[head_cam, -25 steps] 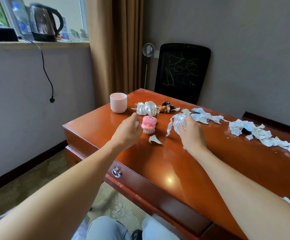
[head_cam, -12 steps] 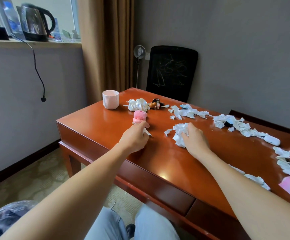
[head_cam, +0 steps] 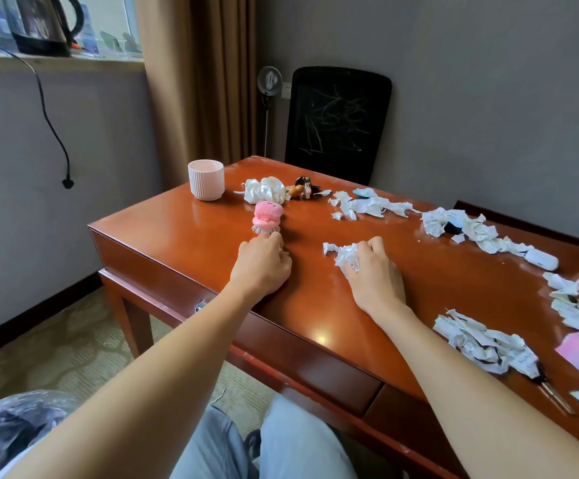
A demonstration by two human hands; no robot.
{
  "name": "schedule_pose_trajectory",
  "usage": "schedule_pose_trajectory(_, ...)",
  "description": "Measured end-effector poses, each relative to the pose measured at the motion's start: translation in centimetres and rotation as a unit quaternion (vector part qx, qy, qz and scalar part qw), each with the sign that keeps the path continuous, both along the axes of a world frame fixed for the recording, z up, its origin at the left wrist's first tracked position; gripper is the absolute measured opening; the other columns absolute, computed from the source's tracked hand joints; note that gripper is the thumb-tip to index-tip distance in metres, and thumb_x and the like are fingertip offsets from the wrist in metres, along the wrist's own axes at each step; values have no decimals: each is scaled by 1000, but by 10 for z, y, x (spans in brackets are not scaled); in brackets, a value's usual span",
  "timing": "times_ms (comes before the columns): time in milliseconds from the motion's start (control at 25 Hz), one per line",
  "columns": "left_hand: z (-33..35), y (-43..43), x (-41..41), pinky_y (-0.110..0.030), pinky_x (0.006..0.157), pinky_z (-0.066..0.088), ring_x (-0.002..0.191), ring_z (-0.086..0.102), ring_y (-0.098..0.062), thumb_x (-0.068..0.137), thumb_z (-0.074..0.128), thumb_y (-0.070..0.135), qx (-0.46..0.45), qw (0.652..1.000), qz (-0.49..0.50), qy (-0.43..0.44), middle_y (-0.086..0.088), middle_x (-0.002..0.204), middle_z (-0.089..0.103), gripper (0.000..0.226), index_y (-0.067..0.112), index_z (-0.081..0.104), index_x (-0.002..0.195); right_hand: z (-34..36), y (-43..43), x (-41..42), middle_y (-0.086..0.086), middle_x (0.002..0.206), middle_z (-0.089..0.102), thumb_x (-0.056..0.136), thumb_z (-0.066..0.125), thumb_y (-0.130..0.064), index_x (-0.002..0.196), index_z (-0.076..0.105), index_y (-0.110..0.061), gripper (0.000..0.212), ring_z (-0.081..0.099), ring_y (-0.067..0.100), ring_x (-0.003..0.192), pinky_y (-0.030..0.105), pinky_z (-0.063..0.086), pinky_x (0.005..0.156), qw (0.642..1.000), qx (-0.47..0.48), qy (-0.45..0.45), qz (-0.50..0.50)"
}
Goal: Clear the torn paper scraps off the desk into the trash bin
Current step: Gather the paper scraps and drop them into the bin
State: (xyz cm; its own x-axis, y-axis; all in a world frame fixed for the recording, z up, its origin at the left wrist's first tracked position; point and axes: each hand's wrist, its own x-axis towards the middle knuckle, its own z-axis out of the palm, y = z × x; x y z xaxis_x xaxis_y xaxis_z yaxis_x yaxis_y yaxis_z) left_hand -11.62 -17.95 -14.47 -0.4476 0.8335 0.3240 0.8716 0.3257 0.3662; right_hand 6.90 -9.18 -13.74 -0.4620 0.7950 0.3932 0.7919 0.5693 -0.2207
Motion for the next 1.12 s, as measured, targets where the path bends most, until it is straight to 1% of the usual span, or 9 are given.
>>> schedule_pose_trajectory(80,-1,-1,0,-36,80,36,90,55,-28,93,42,25,7,1000,-4,0,-7,104,60,19,16,56,102,-1,-1,1,3,122,45,98,56,-31,115,54,-11,26,53,14,79,22,45,64,1000,5,5,7)
schedule_pose_trajectory(160,-1,-3,0,-37,82,31,89,53,-25,95,40,24,1,1000,-12,4,-5,102,58,14,19,52,99,-1,-2,1,3,131,47,98,57,-31,122,53,-11,31,59,19,94,26,51,74,1000,11,11,20)
schedule_pose_trajectory(240,-2,-5,0,-39,83,28,88,51,-23,95,38,23,-9,1000,-19,9,-3,101,56,9,22,47,96,-2,-3,2,3,128,54,98,56,-32,124,54,-12,32,57,20,104,28,50,81,999,17,4,30)
schedule_pose_trajectory(360,-1,-5,0,-41,83,30,89,50,-24,97,38,24,-15,1000,-25,12,-2,101,57,8,24,46,95,-3,-5,2,2,116,61,98,56,-34,120,55,-15,29,55,17,101,25,47,78,999,36,-8,32)
schedule_pose_trajectory(520,-2,-6,-1,-40,82,42,81,56,-26,98,43,26,2,999,-47,-25,-2,93,66,11,20,51,93,-2,-6,2,3,114,60,96,59,-32,120,55,-13,31,56,16,100,21,45,77,998,43,-1,46)
schedule_pose_trajectory(600,-4,-7,-2,-44,76,51,76,60,-28,99,45,30,15,998,-49,-36,-2,84,69,15,20,52,89,-1,-6,1,5,111,61,96,60,-30,116,55,-13,28,57,17,97,21,44,74,998,33,-4,49)
schedule_pose_trajectory(720,-3,-9,0,-44,67,54,71,61,-28,100,47,39,22,998,-46,-29,-4,80,68,25,18,53,88,-1,-6,1,6,107,62,96,61,-27,112,53,-12,24,60,19,95,23,45,72,999,17,0,47)
schedule_pose_trajectory(960,1,-13,3,-37,61,50,70,60,-24,101,47,44,31,998,-45,-19,-4,83,65,29,19,55,88,1,-7,5,9,109,62,95,62,-18,113,53,-9,22,61,18,93,24,53,70,995,-38,84,37)
schedule_pose_trajectory(1120,2,-13,4,-35,59,47,68,59,-25,101,47,45,31,999,-31,-14,-5,80,65,32,18,55,86,1,-3,10,13,107,61,97,58,-16,114,51,-5,20,54,17,91,26,47,67,981,-80,174,29)
